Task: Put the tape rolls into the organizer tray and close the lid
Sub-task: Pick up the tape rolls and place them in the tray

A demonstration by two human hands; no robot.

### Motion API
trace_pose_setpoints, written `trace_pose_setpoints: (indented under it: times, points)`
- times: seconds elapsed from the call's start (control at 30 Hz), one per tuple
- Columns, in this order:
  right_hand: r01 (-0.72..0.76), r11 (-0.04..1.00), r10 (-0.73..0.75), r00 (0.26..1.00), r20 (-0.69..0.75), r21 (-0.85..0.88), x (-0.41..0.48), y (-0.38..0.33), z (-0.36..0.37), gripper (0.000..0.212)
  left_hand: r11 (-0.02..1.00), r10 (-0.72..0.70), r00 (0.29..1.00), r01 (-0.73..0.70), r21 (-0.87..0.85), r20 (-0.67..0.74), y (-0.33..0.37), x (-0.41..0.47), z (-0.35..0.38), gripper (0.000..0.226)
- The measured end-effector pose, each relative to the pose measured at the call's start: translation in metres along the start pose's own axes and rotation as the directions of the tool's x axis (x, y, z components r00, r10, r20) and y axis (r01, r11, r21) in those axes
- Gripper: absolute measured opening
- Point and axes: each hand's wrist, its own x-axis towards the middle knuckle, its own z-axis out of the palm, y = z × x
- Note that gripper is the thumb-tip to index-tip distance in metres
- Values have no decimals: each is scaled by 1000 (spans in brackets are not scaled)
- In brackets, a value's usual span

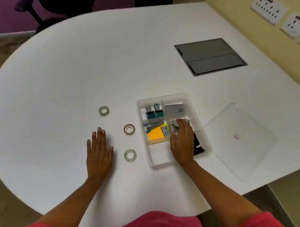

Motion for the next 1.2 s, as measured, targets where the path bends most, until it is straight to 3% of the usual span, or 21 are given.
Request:
trace_pose_setpoints:
  times: [0.17,0.37,0.53,0.63,0.73,0.9,1.1,1.2]
  points:
    - [5,982,-31,990,135,189,4,-26,23,39,989,-151,988,151,-1,21,-11,-3,5,65]
    - [181,972,-218,933,287,149,14,-60,57,34,945,-306,949,312,-94,74,-34,5,13,62]
    - [221,974,-212,806,552,51,29,-86,92,58,888,-403,910,414,-198,96,-60,-2,22,60]
    - [306,950,-183,688,702,-53,35,-89,112,75,914,-380,918,392,-109,112,-68,-9,27,59]
    - [376,913,-133,639,757,-156,38,-90,127,80,921,-382,918,388,-43,110,-70,-10,31,58]
    - [397,889,-103,658,746,-227,35,-95,140,64,918,-389,916,394,-34,100,-71,-10,35,58]
    - [385,906,-147,676,722,-177,41,-104,125,65,918,-388,918,393,-56,86,-71,-12,36,59]
    - [363,920,-179,722,669,-146,44,-108,91,63,917,-387,919,393,-70,80,-72,-12,37,59]
